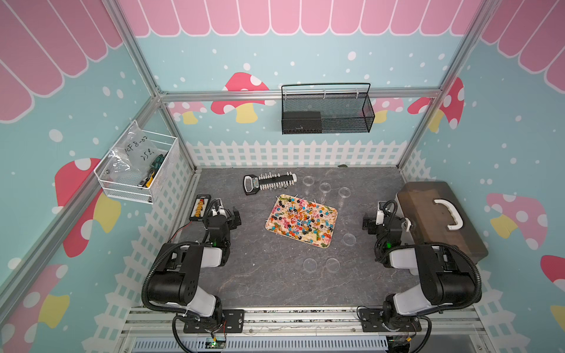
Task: Pour the candies out of the jar
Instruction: Reset both arms
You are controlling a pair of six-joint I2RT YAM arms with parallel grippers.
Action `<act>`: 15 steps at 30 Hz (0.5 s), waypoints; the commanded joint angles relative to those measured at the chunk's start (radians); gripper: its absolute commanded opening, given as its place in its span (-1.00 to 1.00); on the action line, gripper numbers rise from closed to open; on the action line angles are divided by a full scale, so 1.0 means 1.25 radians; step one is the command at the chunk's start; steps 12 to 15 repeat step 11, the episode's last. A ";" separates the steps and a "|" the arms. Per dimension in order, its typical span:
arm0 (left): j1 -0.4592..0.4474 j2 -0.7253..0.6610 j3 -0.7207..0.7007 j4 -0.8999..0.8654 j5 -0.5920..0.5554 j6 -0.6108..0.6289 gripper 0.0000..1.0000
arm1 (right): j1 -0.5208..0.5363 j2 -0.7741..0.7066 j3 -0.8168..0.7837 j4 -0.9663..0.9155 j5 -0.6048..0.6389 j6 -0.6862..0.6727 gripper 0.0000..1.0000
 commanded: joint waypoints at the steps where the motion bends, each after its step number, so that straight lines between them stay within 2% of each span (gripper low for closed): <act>1: 0.001 -0.004 0.015 0.002 0.011 0.004 0.99 | 0.002 0.005 0.007 0.019 -0.007 0.003 0.97; 15: 0.006 -0.004 0.005 0.023 0.023 0.005 1.00 | 0.002 0.003 0.007 0.017 -0.006 0.004 0.97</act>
